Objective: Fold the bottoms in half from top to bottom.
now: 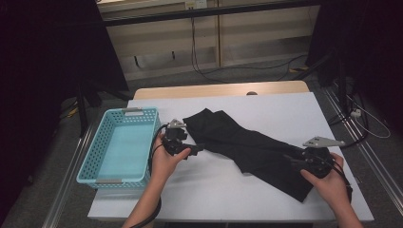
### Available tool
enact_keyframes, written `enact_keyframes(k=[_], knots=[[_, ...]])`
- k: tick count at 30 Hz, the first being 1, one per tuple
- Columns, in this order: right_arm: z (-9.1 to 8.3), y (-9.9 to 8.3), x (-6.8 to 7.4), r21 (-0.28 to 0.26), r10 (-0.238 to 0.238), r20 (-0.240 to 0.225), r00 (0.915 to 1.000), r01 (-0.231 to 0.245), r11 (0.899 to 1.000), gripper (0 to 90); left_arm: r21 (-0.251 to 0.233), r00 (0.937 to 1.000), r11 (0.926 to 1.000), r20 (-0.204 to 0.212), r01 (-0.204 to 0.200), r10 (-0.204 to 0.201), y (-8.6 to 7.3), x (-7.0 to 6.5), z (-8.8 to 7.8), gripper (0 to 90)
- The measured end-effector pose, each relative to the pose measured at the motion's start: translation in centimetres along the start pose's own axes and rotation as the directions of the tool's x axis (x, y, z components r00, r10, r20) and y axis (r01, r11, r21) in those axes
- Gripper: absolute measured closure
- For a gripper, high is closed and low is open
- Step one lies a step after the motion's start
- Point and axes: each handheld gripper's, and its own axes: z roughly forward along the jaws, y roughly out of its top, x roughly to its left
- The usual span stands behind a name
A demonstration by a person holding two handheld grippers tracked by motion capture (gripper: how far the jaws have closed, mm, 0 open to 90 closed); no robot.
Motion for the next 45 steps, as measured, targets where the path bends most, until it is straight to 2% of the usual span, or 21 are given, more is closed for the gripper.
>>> enact_keyframes(k=[4, 6, 8, 12, 18, 21, 22, 23, 24, 26, 30, 32, 34, 36, 39, 40, 41, 43, 45], knots=[[0.7, 0.4, 1.6, -0.012, -0.004, -0.064, 0.9979, 0.004, 1.000, 40.5, 0.007, 1.0000, 1.0000, -0.007, 0.002, -0.002, -0.2, 0.1, 0.1, 12.4], [1.1, 0.6, 2.4, -0.019, -0.012, -0.080, 0.9967, 0.011, 1.000, 39.3, 0.012, 0.9999, 0.9999, -0.011, -0.005, 0.005, -0.2, 0.1, 0.1, 12.0], [1.5, 0.8, 3.3, -0.018, -0.017, -0.115, 0.9932, 0.015, 1.000, 38.9, 0.013, 0.9999, 0.9999, -0.014, 0.000, 0.000, -0.3, 0.1, 0.1, 12.0], [2.2, 1.2, 5.0, -0.023, -0.039, -0.151, 0.9877, 0.036, 0.999, 37.2, 0.014, 0.9998, 0.9998, -0.018, -0.010, 0.010, -0.4, 0.0, 0.0, 11.9], [3.3, 1.5, 7.0, -0.011, -0.096, -0.185, 0.9780, 0.096, 0.995, 37.3, 0.012, 0.9996, 0.9999, -0.027, -0.008, 0.008, -0.5, 0.3, 0.0, 11.1], [3.7, 1.9, 7.7, -0.006, -0.115, -0.205, 0.9719, 0.116, 0.993, 45.8, 0.017, 0.9996, 0.9998, -0.026, -0.009, 0.010, -0.5, 0.4, -0.1, 11.0], [3.8, 2.0, 7.9, -0.004, -0.126, -0.198, 0.9720, 0.128, 0.992, 48.0, 0.019, 0.9996, 0.9998, -0.026, -0.010, 0.011, -0.5, 0.4, -0.1, 11.0], [3.9, 2.1, 8.1, -0.008, -0.131, -0.204, 0.9701, 0.133, 0.991, 53.3, 0.019, 0.9996, 0.9998, -0.025, -0.011, 0.011, -0.5, 0.4, -0.1, 11.0], [3.9, 2.3, 8.3, -0.013, -0.135, -0.224, 0.9652, 0.135, 0.991, 58.0, 0.016, 0.9996, 0.9998, -0.025, -0.009, 0.010, -0.5, 0.4, 0.0, 11.0], [4.0, 2.5, 8.9, -0.017, -0.156, -0.232, 0.9601, 0.156, 0.988, 63.3, 0.012, 0.9994, 0.9998, -0.030, -0.017, 0.018, -0.5, 0.3, 0.0, 11.0], [4.8, 2.8, 10.1, -0.007, -0.182, -0.263, 0.9474, 0.187, 0.982, 65.4, 0.012, 0.9995, 0.9998, -0.028, -0.013, 0.013, -0.5, 0.2, 0.0, 11.0], [5.5, 2.8, 10.8, 0.006, -0.201, -0.267, 0.9426, 0.210, 0.978, 61.3, 0.018, 0.9996, 0.9998, -0.025, -0.011, 0.012, -0.5, 0.2, 0.0, 11.0], [6.3, 2.7, 11.4, 0.021, -0.229, -0.250, 0.9409, 0.242, 0.970, 55.4, 0.017, 0.9996, 0.9998, -0.025, -0.011, 0.011, -0.6, 0.3, 0.0, 11.0], [6.8, 2.5, 11.8, 0.025, -0.263, -0.225, 0.9382, 0.275, 0.961, 55.2, 0.017, 0.9996, 0.9998, -0.027, -0.011, 0.012, -0.6, 0.3, 0.0, 11.0], [7.0, 2.4, 11.6, 0.012, -0.284, -0.187, 0.9404, 0.291, 0.957, 60.4, 0.013, 0.9996, 0.9999, -0.027, -0.008, 0.008, -0.7, 0.3, 0.0, 11.0], [7.1, 2.3, 11.4, 0.010, -0.269, -0.190, 0.9441, 0.276, 0.961, 62.8, 0.020, 0.9996, 0.9998, -0.025, -0.009, 0.009, -0.7, 0.3, 0.0, 11.0], [7.2, 2.3, 11.3, 0.009, -0.264, -0.187, 0.9463, 0.270, 0.963, 69.6, 0.017, 0.9996, 0.9998, -0.026, -0.009, 0.010, -0.8, 0.3, 0.1, 11.0], [7.2, 2.5, 11.1, 0.013, -0.283, -0.167, 0.9445, 0.289, 0.957, 79.7, 0.017, 0.9996, 0.9998, -0.028, -0.008, 0.009, -0.8, 0.4, 0.1, 11.0], [7.2, 2.7, 10.8, 0.016, -0.247, -0.178, 0.9524, 0.254, 0.967, 82.3, 0.017, 0.9995, 0.9998, -0.029, -0.007, 0.007, -0.8, 0.4, -0.1, 11.0]])
